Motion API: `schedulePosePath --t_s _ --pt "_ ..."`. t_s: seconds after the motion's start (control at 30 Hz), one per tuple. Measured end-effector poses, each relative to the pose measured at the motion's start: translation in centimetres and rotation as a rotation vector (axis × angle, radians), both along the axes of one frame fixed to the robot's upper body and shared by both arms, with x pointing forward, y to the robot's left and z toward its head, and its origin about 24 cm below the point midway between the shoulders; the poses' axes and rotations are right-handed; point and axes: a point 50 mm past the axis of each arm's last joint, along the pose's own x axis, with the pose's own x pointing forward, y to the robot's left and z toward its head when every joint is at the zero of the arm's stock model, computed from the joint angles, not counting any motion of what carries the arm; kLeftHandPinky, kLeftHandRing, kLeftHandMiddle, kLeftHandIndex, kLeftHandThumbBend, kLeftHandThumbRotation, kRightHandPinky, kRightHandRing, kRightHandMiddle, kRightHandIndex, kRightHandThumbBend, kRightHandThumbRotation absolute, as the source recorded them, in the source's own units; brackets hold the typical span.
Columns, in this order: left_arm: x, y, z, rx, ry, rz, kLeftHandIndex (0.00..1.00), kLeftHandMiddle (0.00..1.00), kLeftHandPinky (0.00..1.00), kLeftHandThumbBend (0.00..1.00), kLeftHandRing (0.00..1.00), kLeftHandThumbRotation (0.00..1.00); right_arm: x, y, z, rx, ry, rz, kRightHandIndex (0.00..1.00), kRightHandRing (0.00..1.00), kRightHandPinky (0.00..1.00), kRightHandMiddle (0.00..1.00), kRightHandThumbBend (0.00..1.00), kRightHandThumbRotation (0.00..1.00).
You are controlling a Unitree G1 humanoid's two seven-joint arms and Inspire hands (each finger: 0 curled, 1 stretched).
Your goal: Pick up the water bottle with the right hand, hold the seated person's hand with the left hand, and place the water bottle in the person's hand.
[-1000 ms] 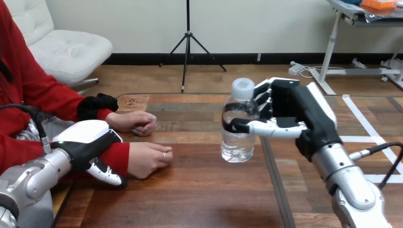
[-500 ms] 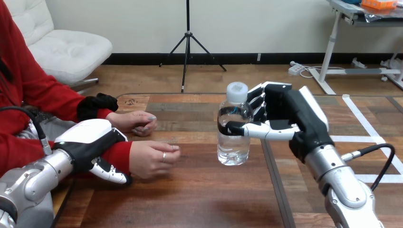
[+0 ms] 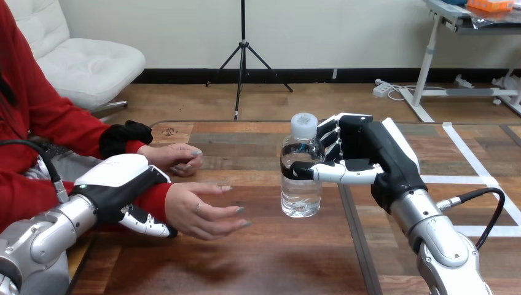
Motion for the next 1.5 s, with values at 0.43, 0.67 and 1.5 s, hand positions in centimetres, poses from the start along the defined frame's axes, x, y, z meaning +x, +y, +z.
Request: schedulePosePath --t_s 0.43,0.67,1.5 --pt "-0.2 -0.3 0.3 -0.043 -0.013 -0.036 0.49 0.47 0.29 0.69 0.37 0.28 0.4 0.3 -0.4 -0.01 -0.007 0.015 0.42 0.27 0.21 0.39 0.9 0.0" --pt "-0.3 -0.6 0.5 -0.064 -0.013 -0.067 0.5 0.47 0.29 0.69 0.37 0.29 0.7 0.5 -0.7 -0.007 -0.01 0.026 0.42 0.27 0.21 0.39 0.9 0.0" --pt "-0.2 -1.3 1.0 -0.093 -0.031 -0.121 0.5 0.48 0.31 0.68 0.38 0.23 1.1 4.0 -1.5 0.054 0.002 0.103 0.43 0.28 0.22 0.39 0.9 0.0"
